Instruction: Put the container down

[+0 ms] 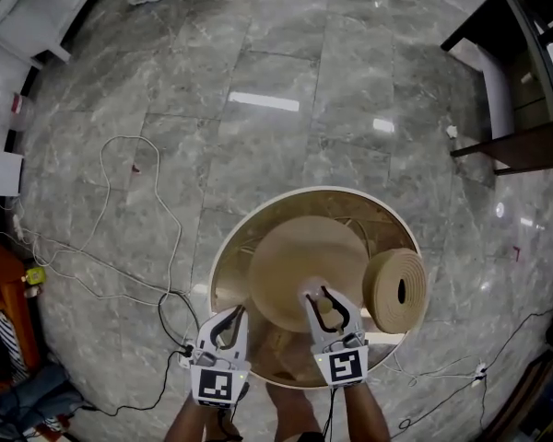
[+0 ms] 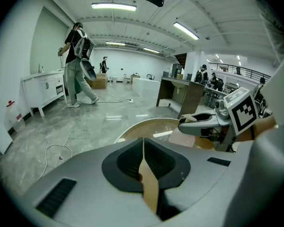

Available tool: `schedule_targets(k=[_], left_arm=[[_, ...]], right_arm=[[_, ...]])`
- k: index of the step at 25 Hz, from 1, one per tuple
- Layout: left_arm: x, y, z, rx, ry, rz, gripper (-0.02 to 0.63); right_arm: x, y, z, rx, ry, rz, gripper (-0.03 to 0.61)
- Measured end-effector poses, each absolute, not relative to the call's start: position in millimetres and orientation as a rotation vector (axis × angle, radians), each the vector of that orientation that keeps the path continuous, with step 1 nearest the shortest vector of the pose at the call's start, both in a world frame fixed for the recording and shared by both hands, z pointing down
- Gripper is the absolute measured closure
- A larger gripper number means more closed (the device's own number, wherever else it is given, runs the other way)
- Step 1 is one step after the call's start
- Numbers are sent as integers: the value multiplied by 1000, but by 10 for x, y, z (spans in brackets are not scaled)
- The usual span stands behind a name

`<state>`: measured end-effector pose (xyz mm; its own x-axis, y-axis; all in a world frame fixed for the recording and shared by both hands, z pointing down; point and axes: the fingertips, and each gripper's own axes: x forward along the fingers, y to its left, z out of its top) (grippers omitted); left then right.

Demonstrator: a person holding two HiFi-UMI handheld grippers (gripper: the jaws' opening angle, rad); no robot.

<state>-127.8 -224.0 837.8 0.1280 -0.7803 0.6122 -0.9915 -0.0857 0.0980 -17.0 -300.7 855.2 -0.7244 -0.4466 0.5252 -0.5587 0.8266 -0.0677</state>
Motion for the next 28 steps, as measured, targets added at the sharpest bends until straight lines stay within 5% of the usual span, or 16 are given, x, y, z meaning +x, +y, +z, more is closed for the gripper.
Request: schedule_targets(k=[28], left_arm=[[-1090, -2333, 8851, 1845, -1695, 532, 588]], right_arm=[[-59, -3038, 9308, 689, -2491, 249, 454]])
